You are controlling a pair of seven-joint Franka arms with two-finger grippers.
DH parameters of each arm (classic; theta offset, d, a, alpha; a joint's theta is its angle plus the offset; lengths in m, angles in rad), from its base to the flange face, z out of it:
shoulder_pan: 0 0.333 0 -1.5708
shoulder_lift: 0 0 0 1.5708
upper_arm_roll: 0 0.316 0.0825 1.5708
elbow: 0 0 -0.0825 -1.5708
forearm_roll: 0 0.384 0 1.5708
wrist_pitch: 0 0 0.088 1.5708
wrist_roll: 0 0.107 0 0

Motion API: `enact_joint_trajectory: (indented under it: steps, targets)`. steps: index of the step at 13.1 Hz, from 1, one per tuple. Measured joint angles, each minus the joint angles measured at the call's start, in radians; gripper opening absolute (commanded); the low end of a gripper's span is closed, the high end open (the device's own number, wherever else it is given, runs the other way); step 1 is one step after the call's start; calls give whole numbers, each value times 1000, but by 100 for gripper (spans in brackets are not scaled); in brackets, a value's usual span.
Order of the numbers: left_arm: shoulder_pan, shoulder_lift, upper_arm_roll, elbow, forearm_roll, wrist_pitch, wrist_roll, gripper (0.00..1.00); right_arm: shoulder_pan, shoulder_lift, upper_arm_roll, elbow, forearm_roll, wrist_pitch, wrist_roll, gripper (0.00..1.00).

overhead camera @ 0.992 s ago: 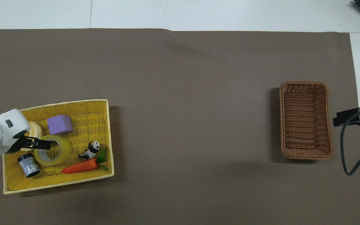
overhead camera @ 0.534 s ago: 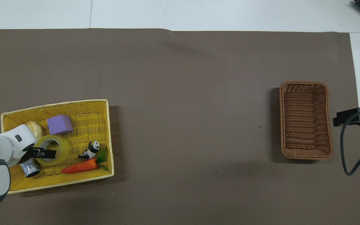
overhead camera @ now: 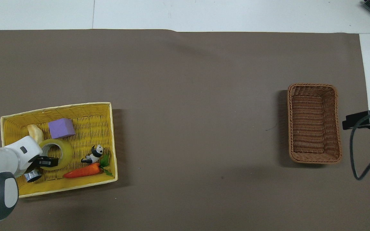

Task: Move tape to another basket
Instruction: 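Close the left gripper on the tape roll rim and lift it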

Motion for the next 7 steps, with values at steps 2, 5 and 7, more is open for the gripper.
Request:
enact_joint_trajectory:
  steps: [2, 5, 7]
  targets:
    - [1, 0, 1, -1, 0, -13, -10, 0, 0, 0, 0, 0, 0, 0, 0, 100]
    - [0, -1, -3, 3, 0, -42, -29, 0, 0, 0, 0, 0, 0, 0, 0, 100]
    - [0, -2, -3, 24, 0, -91, -40, 0, 0, 0, 0, 0, 0, 0, 0, 100]
